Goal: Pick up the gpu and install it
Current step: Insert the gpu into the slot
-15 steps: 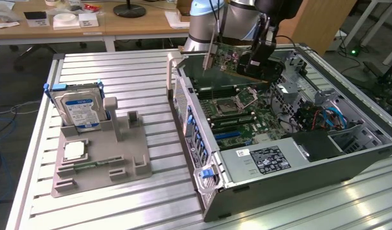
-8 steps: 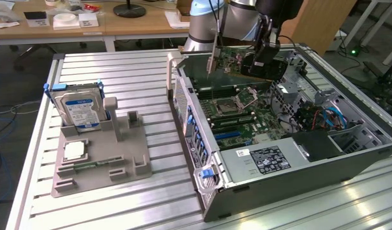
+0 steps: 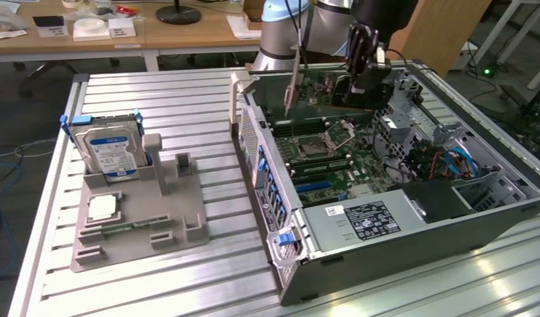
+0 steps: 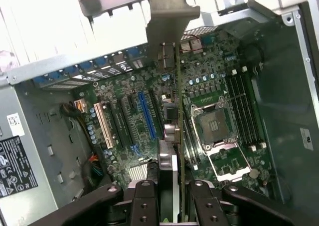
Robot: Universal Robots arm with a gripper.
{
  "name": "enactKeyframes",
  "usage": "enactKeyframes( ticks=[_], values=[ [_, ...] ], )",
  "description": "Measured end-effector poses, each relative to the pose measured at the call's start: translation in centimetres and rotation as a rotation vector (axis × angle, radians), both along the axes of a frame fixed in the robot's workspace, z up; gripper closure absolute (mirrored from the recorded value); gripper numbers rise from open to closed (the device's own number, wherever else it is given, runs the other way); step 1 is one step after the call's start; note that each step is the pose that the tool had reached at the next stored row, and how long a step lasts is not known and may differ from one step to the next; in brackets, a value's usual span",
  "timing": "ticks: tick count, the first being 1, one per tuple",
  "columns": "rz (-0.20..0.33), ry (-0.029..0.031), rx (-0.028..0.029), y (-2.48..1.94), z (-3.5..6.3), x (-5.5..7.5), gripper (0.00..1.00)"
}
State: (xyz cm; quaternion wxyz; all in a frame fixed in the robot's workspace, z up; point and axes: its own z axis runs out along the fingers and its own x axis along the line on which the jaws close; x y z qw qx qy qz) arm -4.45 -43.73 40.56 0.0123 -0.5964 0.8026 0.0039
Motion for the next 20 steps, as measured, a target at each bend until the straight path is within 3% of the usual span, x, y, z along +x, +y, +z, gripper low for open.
enactKeyframes(
  ticks=[5, 17, 20],
  values=[
    [0.075, -0.0001, 0.0002, 0.00, -0.31, 0.0, 0.72],
    [0.125, 0.0005, 0.0009, -0.04, -2.07, 0.6, 0.72],
    [0.162, 0.0004, 0.0011, -0.04, -2.25, 0.6, 0.72]
  ],
)
